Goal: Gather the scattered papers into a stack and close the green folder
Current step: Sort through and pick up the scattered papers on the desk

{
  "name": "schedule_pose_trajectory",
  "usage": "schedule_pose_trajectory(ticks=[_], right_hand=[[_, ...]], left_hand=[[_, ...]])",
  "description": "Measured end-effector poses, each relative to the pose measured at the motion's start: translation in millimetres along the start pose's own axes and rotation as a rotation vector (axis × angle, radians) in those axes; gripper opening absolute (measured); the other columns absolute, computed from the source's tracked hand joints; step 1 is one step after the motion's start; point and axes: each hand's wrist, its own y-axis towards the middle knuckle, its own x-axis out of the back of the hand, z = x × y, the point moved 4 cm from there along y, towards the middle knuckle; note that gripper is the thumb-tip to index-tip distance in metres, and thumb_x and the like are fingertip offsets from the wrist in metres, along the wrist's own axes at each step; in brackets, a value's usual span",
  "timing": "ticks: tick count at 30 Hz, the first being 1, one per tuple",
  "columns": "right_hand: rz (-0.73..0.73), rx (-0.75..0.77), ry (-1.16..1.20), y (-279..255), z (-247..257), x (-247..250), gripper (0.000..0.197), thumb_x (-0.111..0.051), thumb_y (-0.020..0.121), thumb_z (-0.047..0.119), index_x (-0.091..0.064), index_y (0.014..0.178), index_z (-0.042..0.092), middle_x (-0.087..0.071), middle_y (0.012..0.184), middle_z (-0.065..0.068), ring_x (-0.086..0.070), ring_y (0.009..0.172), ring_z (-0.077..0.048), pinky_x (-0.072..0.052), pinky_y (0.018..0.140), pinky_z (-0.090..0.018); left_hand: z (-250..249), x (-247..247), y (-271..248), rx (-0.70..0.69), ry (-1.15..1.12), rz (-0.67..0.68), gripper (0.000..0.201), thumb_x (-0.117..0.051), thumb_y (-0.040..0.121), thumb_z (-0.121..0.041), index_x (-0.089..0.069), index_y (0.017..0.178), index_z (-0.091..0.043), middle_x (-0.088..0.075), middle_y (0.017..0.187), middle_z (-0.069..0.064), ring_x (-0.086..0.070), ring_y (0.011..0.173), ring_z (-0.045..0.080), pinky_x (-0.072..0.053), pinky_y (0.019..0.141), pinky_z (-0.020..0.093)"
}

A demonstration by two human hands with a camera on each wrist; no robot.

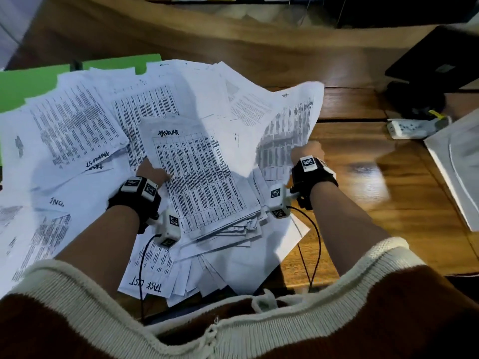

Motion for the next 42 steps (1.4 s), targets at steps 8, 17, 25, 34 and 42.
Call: schedule_pose_trajectory(ticks=[8, 17, 25, 34, 42], right_hand=[[-0.406, 0.191, -0.242, -34.5, 32.3, 77.1, 0.032, -0.048, 0.094, 0.009, -0.052, 0.125, 0.008, -0.047, 0.135, -0.013, -0.051, 0.12, -0.036, -0.045, 0.092, -0.04], [-0.507, 0.248, 0.17, -60.4, 59.7, 103.6, 0.038, -0.044, 0.09, 0.002, -0.05, 0.127, 0.009, -0.054, 0.131, -0.011, -0.053, 0.12, -0.03, -0.043, 0.094, -0.035], [-0.054, 0.071, 0.354, -81.4, 39.6, 4.3, 0.038, -0.047, 0.096, 0.012, -0.048, 0.132, 0.0, -0.054, 0.133, -0.017, -0.052, 0.121, -0.032, -0.044, 0.093, -0.033], [0.303, -0.082, 0.087, -101.0, -13.7, -106.9, 0.056, -0.057, 0.089, 0.01, -0.037, 0.142, 0.006, -0.052, 0.135, -0.016, -0.053, 0.118, -0.035, -0.048, 0.096, -0.038], [0.175, 0.054, 0.061, -54.0, 1.2, -84.4, 0.027, -0.047, 0.093, 0.01, -0.057, 0.117, 0.005, -0.06, 0.118, -0.015, -0.062, 0.099, -0.031, -0.053, 0.088, -0.036]], left_hand=[[1.2, 2.4, -1.7, -0.004, 0.057, 0.026, 0.072, -0.072, 0.079, -0.009, -0.037, 0.138, 0.009, -0.044, 0.14, 0.027, -0.046, 0.125, 0.043, -0.043, 0.099, 0.049], [14.4, 7.2, -11.7, 0.006, -0.025, 0.079, 0.082, -0.07, 0.083, -0.034, -0.029, 0.144, 0.001, -0.034, 0.147, 0.026, -0.038, 0.133, 0.042, -0.036, 0.107, 0.053], [21.5, 0.2, -16.3, 0.123, -0.497, 0.168, 0.067, -0.042, 0.093, -0.056, -0.035, 0.146, -0.016, -0.02, 0.153, 0.023, -0.02, 0.142, 0.041, -0.015, 0.115, 0.05], [27.0, 2.7, -13.1, 0.131, -0.405, 0.203, 0.064, -0.062, 0.087, -0.039, -0.045, 0.136, -0.002, -0.046, 0.141, 0.02, -0.047, 0.128, 0.037, -0.039, 0.107, 0.048], [19.9, 6.7, -0.4, 0.055, 0.027, 0.135, 0.064, -0.071, 0.083, -0.018, -0.042, 0.133, 0.008, -0.05, 0.133, 0.028, -0.051, 0.122, 0.041, -0.045, 0.1, 0.052]])
